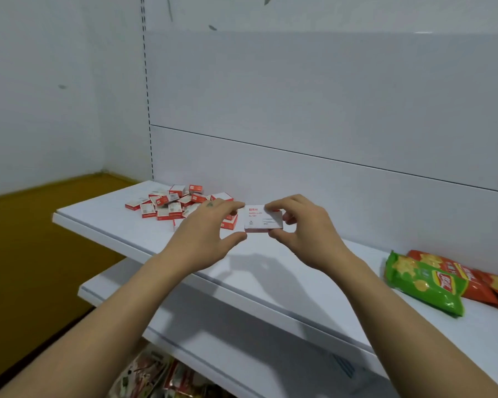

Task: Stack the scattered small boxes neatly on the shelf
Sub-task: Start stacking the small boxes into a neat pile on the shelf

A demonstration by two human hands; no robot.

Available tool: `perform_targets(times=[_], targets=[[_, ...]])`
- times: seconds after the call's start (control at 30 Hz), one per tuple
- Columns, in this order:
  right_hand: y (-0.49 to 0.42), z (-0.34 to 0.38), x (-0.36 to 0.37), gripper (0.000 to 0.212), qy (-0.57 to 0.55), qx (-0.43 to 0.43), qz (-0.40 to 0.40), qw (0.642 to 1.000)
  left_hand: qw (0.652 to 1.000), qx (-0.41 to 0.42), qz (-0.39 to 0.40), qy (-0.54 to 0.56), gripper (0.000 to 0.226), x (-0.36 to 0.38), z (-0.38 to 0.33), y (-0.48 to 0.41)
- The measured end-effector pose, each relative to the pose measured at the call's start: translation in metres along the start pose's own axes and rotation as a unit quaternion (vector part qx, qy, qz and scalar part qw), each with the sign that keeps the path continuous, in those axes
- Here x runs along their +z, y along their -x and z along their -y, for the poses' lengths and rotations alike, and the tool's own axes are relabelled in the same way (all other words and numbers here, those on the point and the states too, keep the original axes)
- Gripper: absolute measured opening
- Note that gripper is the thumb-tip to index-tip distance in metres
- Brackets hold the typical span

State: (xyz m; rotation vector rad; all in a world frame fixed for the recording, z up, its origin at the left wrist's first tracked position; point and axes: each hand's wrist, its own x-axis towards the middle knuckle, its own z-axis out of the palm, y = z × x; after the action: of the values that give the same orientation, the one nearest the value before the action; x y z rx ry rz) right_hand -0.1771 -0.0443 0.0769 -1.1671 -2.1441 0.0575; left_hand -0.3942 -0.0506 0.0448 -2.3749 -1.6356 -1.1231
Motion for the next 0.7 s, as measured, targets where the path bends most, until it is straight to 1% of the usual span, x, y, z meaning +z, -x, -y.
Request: perform_targets(times=[0.17, 0.37, 0.47, 0.6, 0.7], targets=[[-0.017, -0.003, 0.022, 0.039, -0.020, 0.057, 0.014, 0.998, 1.000, -0.012, 0.019, -0.003, 0.062, -0.001, 0.030, -0.012], [-0.039, -0.046, 0.034, 0.044, -0.042, 0.133, 0.000, 0.990, 0.999, -0.008, 0.044, -0.003, 0.062, 0.026, 0.048, -0.044], [-0.052, -0.073, 0.039, 0.046, -0.046, 0.150, -0.005, 0.988, 0.998, 0.004, 0.056, -0.012, 0.061, 0.045, 0.051, -0.068], [-0.076, -0.110, 0.038, 0.046, -0.067, 0.169, -0.031, 0.983, 0.993, 0.031, 0.103, -0.041, 0.063, 0.064, 0.052, -0.107], [-0.093, -0.134, 0.042, 0.047, -0.075, 0.172, -0.042, 0.981, 0.990, 0.044, 0.118, -0.062, 0.063, 0.076, 0.057, -0.139]])
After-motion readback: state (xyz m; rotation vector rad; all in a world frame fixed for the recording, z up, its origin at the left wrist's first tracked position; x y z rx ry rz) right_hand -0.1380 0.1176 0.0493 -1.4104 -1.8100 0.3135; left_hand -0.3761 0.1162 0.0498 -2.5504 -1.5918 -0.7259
